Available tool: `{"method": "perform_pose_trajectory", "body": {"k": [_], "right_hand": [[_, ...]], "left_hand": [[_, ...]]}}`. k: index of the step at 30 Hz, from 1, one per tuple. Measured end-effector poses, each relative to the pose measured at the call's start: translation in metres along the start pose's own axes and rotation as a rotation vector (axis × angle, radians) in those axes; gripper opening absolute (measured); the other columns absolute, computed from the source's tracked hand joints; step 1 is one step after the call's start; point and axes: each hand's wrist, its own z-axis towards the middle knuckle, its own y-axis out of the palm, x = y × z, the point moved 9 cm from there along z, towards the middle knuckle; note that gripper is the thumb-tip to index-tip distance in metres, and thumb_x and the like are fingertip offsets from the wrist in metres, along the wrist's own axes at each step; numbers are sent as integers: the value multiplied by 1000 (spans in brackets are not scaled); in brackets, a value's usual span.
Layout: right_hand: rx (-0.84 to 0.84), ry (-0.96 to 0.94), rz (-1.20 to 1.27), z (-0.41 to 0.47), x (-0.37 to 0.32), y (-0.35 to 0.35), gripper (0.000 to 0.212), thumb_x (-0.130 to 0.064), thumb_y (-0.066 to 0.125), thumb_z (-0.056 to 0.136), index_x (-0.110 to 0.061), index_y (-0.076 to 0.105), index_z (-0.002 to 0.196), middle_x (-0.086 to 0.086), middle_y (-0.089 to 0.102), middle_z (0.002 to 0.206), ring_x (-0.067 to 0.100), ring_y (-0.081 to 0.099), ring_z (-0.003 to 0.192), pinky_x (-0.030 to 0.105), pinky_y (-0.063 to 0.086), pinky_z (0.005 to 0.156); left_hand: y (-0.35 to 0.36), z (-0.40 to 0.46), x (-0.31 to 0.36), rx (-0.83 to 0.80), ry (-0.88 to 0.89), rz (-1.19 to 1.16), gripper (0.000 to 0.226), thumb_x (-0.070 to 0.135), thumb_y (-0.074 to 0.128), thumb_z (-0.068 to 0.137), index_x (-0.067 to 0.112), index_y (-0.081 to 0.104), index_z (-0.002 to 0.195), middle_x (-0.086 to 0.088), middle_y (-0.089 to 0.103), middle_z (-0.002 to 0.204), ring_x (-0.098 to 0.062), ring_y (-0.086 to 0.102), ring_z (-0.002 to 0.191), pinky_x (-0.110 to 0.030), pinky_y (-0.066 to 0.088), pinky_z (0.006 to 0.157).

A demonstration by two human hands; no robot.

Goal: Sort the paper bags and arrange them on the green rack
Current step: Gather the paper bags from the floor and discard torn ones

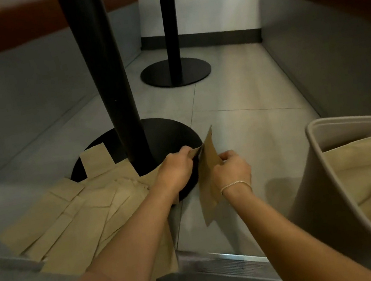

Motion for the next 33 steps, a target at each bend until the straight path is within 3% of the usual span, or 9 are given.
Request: {"method": "perform_pose_trajectory", "body": {"k": [3,7,11,18,21,23,27,30,33], "right_hand": [[25,-86,3,-11,-27,-29,30,-9,49,91,-10,57,120,12,60,115,27,57,102,27,43,76],[56,-209,-29,-27,-71,-73,30,-11,52,89,-11,58,118,13,61,115,31,58,106,41,49,92],[172,-336,-192,-40,-117,-145,23,-15,53,91,-15,63,112,8,62,111,28,59,102,36,48,87],[339,-460,-617,-65,-174,-284,35,-11,60,85,-14,62,120,12,58,121,32,55,106,40,46,95],[271,-454,-942,-80,-178,-312,42,-11,62,85,-14,54,126,17,50,125,36,50,110,43,44,97],[177,-346,-1132,-83,-166,-320,45,-15,63,86,-15,52,129,14,52,122,32,52,105,40,44,97],[-42,-255,-1180,-81,-129,-302,32,-18,69,80,-13,68,112,4,62,88,15,54,65,27,48,70],[-54,-289,-1302,-75,-110,-281,42,-27,67,83,-15,61,123,4,63,116,22,59,103,28,48,91],[92,-403,-952,-68,-120,-285,70,-32,77,73,-13,47,134,9,52,132,29,50,120,34,42,101]], "left_hand": [[-30,-10,34,75,69,-108,30,16,35,98,19,53,122,-9,62,94,-23,59,80,-36,52,69],[-74,-27,79,211,138,-200,23,16,38,97,16,56,112,-8,62,89,-18,57,74,-29,44,62],[-123,-46,122,377,185,-315,21,20,40,99,21,56,112,1,59,86,-12,56,73,-21,44,58],[-176,-70,177,538,197,-498,17,16,40,96,21,56,96,7,56,80,-2,48,60,-2,34,42],[-181,-75,193,556,193,-573,20,17,39,96,20,59,97,5,58,90,-2,50,67,-2,36,46],[-181,-78,203,568,182,-592,23,16,39,93,19,61,100,6,59,92,-6,52,74,-11,38,58],[-182,-85,219,571,199,-641,24,14,42,90,19,63,102,9,59,92,-6,53,80,-16,39,66],[-180,-92,232,544,253,-655,22,13,44,90,20,62,98,12,58,85,-2,51,72,-9,38,55],[-176,-100,249,464,349,-713,18,12,45,90,21,61,93,12,59,79,-3,53,70,-16,42,59]]}}
